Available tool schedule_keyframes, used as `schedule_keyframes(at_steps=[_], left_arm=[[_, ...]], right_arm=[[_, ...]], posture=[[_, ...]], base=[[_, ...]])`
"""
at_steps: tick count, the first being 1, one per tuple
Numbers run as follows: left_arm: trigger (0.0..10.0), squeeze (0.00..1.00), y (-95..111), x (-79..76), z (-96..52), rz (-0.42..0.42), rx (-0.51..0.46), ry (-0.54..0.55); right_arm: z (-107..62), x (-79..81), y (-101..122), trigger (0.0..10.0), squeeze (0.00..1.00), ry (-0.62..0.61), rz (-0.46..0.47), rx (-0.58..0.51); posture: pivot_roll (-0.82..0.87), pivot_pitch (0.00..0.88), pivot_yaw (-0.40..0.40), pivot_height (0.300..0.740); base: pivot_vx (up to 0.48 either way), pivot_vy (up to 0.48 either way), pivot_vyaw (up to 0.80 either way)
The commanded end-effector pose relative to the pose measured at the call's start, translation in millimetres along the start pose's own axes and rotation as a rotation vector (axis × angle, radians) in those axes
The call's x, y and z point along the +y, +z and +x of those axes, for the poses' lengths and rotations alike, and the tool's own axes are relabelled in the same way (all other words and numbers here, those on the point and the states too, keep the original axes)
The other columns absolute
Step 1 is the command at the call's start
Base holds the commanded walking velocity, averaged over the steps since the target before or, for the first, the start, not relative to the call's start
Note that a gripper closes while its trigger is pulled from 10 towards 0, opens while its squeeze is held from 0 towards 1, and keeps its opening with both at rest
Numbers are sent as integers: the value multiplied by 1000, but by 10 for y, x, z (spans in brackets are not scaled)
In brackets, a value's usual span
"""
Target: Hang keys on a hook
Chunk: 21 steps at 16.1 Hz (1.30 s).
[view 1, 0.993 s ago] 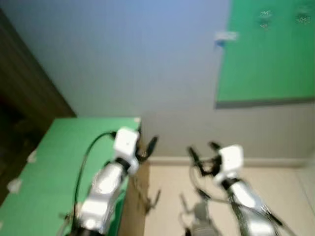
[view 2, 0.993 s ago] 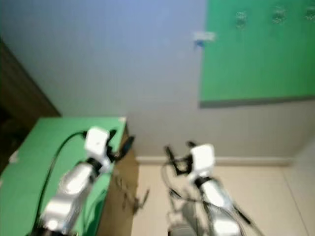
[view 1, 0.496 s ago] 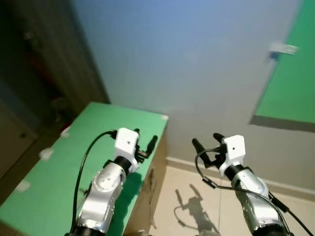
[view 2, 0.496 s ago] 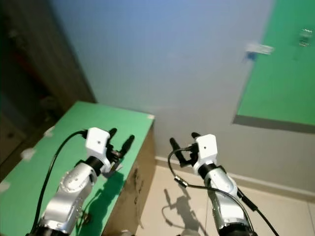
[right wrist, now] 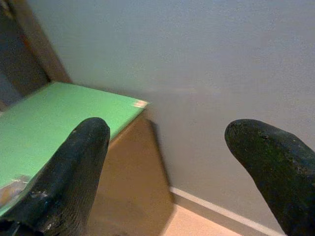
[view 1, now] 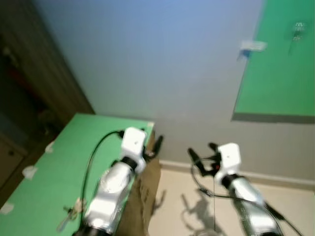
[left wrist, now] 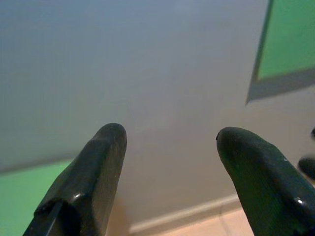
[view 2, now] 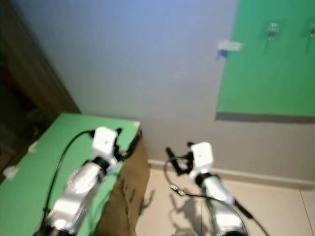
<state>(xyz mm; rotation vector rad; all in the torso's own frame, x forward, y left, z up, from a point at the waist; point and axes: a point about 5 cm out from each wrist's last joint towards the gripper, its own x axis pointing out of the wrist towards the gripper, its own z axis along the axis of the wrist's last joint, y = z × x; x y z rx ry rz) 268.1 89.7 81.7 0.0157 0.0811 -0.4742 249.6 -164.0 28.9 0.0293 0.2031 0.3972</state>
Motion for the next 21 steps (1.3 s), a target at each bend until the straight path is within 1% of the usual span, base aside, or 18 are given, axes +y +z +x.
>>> schedule_keyframes(at_steps=[1, 2, 4, 6, 11, 12, 13, 19, 21], left_arm=[[10000, 0, -34, 139, -49, 13, 24, 57], [10000, 0, -38, 168, -59, 10, 27, 73], [10000, 0, -27, 185, -75, 4, 20, 86], [10000, 0, -32, 180, -83, 26, 27, 93], [10000, 0, 1, 161, -92, 19, 16, 117], [10000, 0, 1, 155, -93, -4, 17, 136], [10000, 0, 1, 154, -96, -11, 21, 146], [10000, 0, -5, 144, -100, 33, 41, 182], [10000, 0, -4, 141, -91, 34, 49, 194]], right_arm=[[57, 116, 48, 10000, 0, 60, -22, -14], [56, 112, 26, 10000, 0, 60, -8, -6], [54, 114, 21, 10000, 0, 71, -8, -1], [68, 111, 17, 10000, 0, 87, -13, 11], [103, 117, 29, 10000, 0, 103, -24, 16], [99, 128, 24, 10000, 0, 109, -24, 17], [97, 128, 22, 10000, 0, 111, -22, 16], [97, 121, 39, 10000, 0, 131, -43, 20], [104, 121, 47, 10000, 0, 134, -40, 19]], posture=[[-205, 7, 131, 736], [-199, 2, 126, 736], [-192, 0, 119, 736], [-184, 0, 110, 736], [-169, 1, 98, 736], [-166, 10, 96, 736], [-164, 12, 93, 736], [-159, 27, 82, 736], [-159, 31, 81, 736]], base=[[0, 0, 669], [0, 0, 613], [0, 0, 609], [0, 0, 606], [0, 0, 610], [0, 0, 613], [0, 0, 594], [0, 0, 585], [0, 0, 566]])
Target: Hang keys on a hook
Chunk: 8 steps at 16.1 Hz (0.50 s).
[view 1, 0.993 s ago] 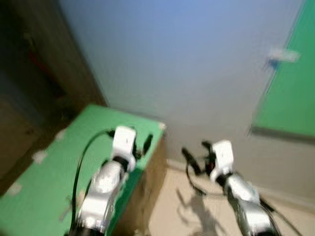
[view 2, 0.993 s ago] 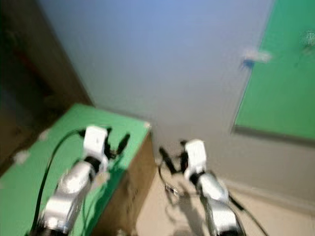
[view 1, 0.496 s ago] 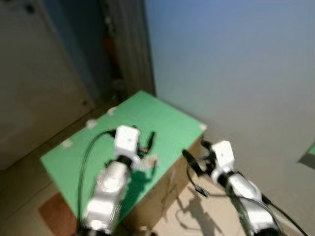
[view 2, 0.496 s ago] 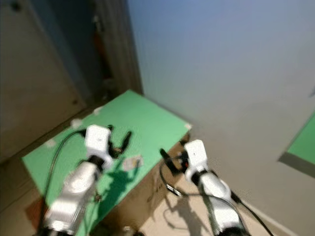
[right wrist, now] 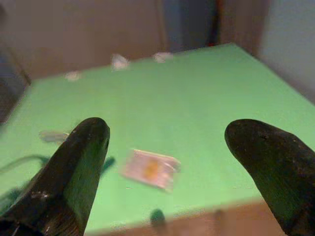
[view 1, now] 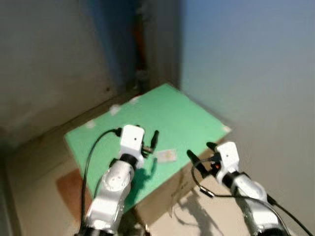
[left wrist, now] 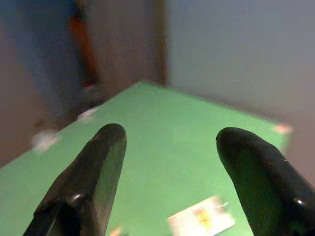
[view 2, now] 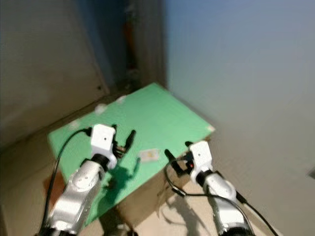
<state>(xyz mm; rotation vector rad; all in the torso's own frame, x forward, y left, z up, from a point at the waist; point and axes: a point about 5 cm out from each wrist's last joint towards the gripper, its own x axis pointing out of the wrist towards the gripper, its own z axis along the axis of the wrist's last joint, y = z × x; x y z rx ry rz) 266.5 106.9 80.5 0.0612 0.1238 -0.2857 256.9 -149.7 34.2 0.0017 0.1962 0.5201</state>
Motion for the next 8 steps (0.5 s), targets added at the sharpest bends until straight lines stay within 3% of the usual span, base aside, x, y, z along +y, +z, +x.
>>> schedule_keyframes(at_steps=[1, 7, 8], left_arm=[[10000, 0, 11, -18, 22, 0, 10, 16], [10000, 0, -3, 26, -39, 26, -18, 14], [10000, 0, -8, 32, -32, 52, -13, 15]], right_arm=[[-3, 13, -17, 10000, 0, 17, 1, 16], [2, 27, -14, 10000, 0, 41, -14, 13], [17, 49, -7, 10000, 0, 36, -45, 13]], posture=[[-158, 32, 79, 736], [-158, 21, 79, 736], [-157, 17, 78, 736]], base=[[0, 0, 556], [0, 0, 549], [0, 0, 0]])
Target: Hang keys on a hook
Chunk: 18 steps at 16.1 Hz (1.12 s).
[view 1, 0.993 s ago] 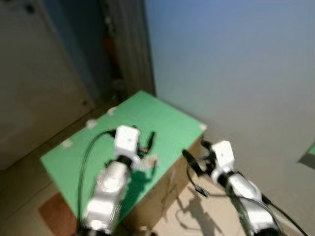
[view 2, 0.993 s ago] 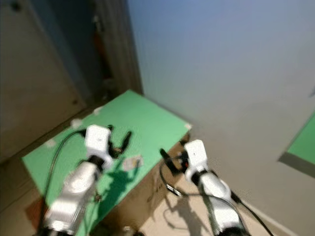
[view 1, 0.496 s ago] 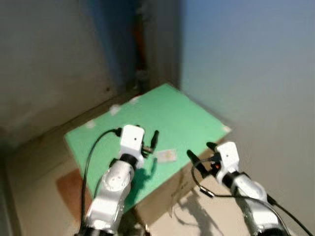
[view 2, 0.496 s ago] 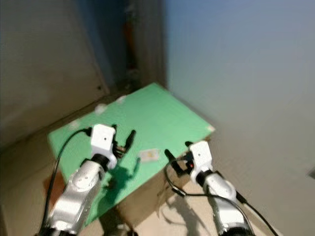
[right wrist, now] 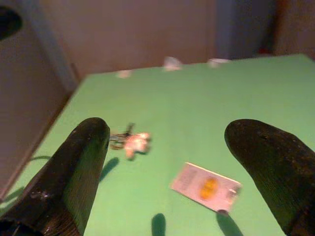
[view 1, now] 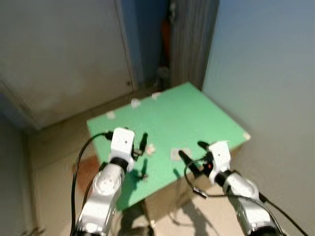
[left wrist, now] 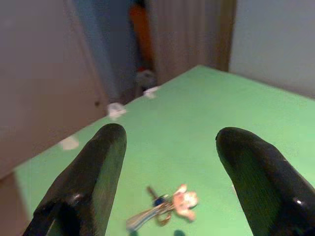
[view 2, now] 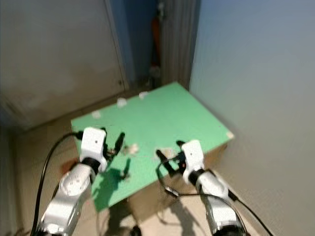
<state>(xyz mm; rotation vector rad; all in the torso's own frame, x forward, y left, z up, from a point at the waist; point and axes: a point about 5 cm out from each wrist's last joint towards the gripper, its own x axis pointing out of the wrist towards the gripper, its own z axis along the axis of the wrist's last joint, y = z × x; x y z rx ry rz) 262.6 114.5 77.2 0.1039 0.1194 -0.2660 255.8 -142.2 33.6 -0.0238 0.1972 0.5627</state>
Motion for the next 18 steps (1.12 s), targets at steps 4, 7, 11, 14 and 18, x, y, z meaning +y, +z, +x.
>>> schedule_keyframes(at_steps=[4, 7, 11, 14, 18], left_arm=[[10000, 0, -105, 138, 93, 94, 40, -43], [10000, 0, -375, 215, 146, 69, 175, -29], [10000, 0, -619, 0, 182, 137, 273, -82], [10000, 0, -631, -35, 229, 178, 278, -73], [10000, 0, -519, -193, 336, 150, 261, 5]], right_arm=[[72, -77, 121, 10000, 0, -81, -5, -39], [2, -112, 170, 10000, 0, -114, 9, -57], [-426, -178, 59, 10000, 0, -120, -23, 31], [-515, -169, 89, 10000, 0, -134, -19, 41], [-576, -87, 111, 10000, 0, -110, -19, 70]], posture=[[-168, 10, 78, 736], [-189, 43, 73, 736], [-283, 178, 28, 736], [-300, 230, 18, 736], [-319, 245, 8, 736]], base=[[0, 0, 0], [0, 0, 0], [0, 0, 0], [0, 0, 0], [0, 0, 0]])
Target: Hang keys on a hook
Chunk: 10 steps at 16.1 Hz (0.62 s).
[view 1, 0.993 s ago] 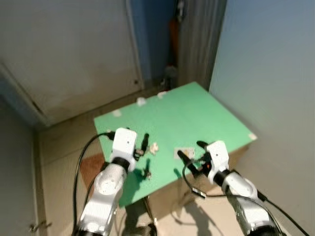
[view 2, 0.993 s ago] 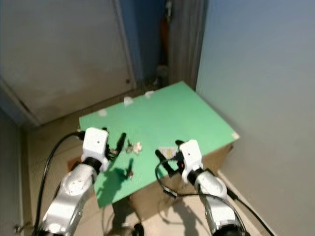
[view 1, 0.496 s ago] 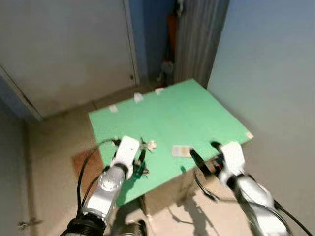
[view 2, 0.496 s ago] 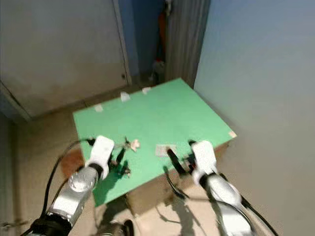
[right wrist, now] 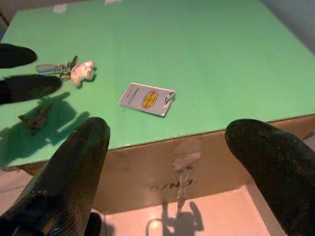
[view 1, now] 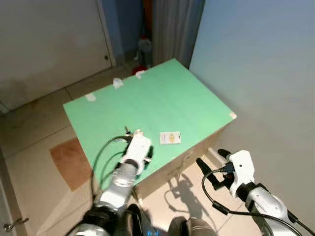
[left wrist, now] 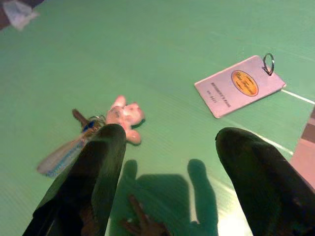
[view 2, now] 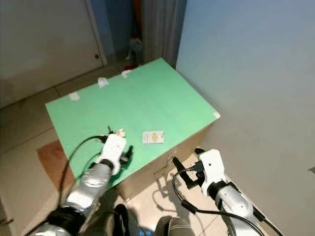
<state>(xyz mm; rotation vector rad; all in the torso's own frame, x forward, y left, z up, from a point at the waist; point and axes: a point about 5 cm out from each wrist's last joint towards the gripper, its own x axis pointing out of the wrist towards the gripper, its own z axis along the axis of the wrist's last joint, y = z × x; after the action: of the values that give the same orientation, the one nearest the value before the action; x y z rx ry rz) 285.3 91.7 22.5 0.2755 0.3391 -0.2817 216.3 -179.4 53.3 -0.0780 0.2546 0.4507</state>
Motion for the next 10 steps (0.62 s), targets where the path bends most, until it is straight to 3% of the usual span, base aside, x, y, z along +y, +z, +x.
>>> schedule_keyframes(at_steps=[1, 4, 10], left_arm=[[10000, 0, -5, -8, -9, 27, 19, 60], [10000, 0, 4, -168, -30, 22, 29, 40], [10000, 0, -254, -217, -158, -1, 167, 150]], right_arm=[[-18, 0, 28, 10000, 0, 4, 6, 6], [-51, -18, 28, 10000, 0, 12, -4, 21], [-185, -13, -19, 10000, 0, 52, -18, 87]], posture=[[-322, 243, 6, 736], [-324, 231, 1, 736], [-324, 253, -42, 736]], base=[[0, 0, 0], [0, 0, 0], [0, 0, 0]])
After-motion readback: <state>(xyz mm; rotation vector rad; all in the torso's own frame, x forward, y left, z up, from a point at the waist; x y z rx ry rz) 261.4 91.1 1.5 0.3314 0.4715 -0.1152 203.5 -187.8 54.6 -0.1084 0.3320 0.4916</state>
